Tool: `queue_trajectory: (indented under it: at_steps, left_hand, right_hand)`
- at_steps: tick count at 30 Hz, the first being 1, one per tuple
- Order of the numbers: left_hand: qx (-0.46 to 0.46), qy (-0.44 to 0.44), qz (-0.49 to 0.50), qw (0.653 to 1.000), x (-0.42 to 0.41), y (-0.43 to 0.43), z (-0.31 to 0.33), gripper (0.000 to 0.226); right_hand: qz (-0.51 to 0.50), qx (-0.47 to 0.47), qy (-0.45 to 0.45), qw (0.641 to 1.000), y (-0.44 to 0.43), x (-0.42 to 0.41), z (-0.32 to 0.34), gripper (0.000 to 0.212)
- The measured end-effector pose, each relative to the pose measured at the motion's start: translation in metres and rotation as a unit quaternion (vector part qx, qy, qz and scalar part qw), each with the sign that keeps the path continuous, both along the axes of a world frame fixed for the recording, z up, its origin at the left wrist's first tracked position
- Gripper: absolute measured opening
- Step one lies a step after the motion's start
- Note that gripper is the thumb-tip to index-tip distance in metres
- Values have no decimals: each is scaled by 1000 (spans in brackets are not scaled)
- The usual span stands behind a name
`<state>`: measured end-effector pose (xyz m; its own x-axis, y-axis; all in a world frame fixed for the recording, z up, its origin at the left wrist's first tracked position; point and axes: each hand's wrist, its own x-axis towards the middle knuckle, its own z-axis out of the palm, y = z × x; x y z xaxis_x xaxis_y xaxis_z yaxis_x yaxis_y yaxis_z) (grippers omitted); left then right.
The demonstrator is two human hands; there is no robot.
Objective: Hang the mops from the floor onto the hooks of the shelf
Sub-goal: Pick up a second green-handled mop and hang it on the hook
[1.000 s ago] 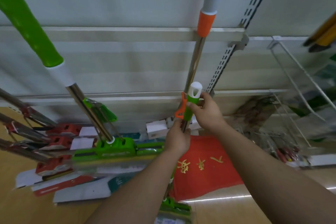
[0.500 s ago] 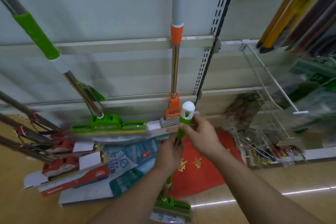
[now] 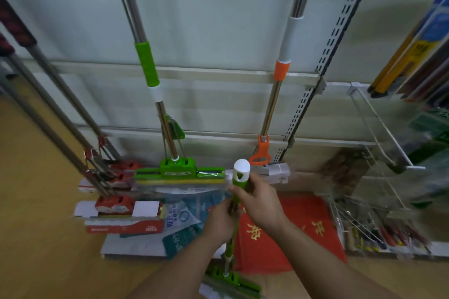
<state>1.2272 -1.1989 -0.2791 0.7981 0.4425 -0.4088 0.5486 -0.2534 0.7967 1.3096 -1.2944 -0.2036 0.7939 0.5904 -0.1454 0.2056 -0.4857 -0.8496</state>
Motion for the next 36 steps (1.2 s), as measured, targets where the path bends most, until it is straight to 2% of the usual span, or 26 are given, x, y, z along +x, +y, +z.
queue_trajectory:
  at_steps: [2, 5, 8, 11, 17, 25, 32, 36]
  left_hand:
    - [8, 2, -6, 1000, -11, 5, 1, 22]
    - [11, -1, -7, 1000, -29, 11, 12, 10]
    - [2, -6, -3, 1000, -48, 18, 21, 15]
    - [-3, -8, -1, 1000, -65, 25, 34, 15]
    - [-29, -21, 7, 999, -102, 41, 72, 11]
    - [5, -91, -19, 996, -136, 86, 141, 17]
    - [50, -136, -11, 989, -148, 128, 183, 5]
    - [49, -178, -2, 983, -148, 147, 203, 21]
  right_hand:
    - [6, -3, -2, 1000, 3, -11, 3, 23]
    - [5, -1, 16, 1000, 8, -29, 10, 36]
    - [1, 27, 43, 999, 14, -47, 20, 43]
    - [3, 49, 50, 998, 19, -62, 36, 32]
    - [-5, 79, 33, 996, 32, -92, 75, 26]
    - [-10, 134, -33, 990, 70, -120, 140, 15]
    - [12, 157, -58, 986, 109, -141, 205, 1]
    - [4, 184, -59, 981, 126, -146, 230, 3]
